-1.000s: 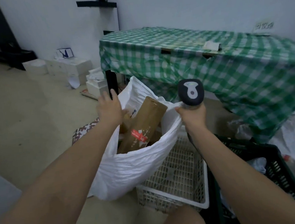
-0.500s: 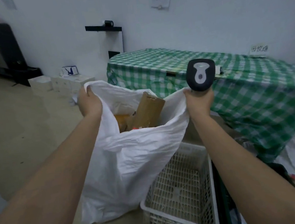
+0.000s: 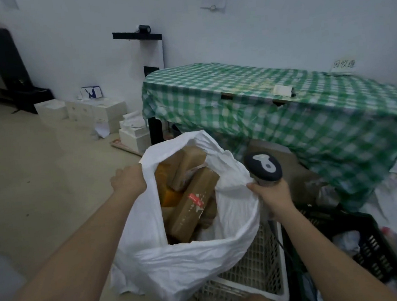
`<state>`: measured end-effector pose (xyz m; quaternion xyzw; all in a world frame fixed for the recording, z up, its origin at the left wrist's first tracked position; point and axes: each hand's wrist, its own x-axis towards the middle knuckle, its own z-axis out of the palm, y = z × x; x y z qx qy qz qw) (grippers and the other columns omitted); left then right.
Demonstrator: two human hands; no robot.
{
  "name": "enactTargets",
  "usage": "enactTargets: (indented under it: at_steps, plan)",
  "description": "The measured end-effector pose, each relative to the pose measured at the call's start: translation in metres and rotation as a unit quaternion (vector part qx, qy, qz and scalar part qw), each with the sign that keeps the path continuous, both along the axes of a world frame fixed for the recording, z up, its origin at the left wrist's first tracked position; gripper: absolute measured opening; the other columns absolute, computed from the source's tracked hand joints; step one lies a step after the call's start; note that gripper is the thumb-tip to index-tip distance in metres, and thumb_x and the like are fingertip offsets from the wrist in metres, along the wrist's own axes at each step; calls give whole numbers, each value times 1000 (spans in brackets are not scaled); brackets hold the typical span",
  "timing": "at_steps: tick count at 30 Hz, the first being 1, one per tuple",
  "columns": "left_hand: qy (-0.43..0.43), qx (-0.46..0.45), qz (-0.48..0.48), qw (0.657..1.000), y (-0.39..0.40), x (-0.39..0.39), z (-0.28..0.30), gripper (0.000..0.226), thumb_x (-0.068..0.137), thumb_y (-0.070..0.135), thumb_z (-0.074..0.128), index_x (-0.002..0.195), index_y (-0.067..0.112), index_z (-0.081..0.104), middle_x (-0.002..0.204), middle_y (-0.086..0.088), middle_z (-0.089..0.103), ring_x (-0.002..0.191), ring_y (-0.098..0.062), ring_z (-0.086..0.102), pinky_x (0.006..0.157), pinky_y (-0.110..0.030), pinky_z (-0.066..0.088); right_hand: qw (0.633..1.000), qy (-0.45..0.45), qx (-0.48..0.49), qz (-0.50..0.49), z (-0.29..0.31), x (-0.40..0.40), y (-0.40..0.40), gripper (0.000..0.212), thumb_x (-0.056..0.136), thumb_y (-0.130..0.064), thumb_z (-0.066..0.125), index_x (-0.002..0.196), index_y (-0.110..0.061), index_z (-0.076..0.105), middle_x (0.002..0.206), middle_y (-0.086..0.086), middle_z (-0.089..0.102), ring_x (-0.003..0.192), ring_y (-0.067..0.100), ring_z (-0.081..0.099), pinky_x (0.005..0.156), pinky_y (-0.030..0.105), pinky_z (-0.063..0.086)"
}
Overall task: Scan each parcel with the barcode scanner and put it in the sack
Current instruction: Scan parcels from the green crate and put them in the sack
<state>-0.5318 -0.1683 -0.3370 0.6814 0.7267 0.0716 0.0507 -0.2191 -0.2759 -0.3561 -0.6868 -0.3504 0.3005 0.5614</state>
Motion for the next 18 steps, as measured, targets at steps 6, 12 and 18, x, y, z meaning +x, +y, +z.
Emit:
enactTargets:
  at_steps: [6,12,18]
  plan:
    - [76,-19,-19,997,16,53,-12,45,96,47,49,126,13,55,124,-9,56,114,-28,52,90,-36,44,999,51,-15,8,-8,28,-3,49,77,-10,79,122,-4,59,109,9,66,94,22,63,79,35,50]
    - [121,-28,-27,992,51,92,-27,40,100,41,45,126,14,56,128,-8,56,118,-25,53,96,-34,42,993,107,-45,12,-11,68,18,36,81,-9,75,115,-6,62,94,4,68,72,13,67,59,24,52]
    - [163,45,-49,984,87,113,-50,35,85,22,63,117,15,48,114,-11,52,102,-30,56,78,-37,48,992,97,-83,13,-26,102,88,42,81,-12,76,117,2,61,95,14,69,72,22,67,70,37,54]
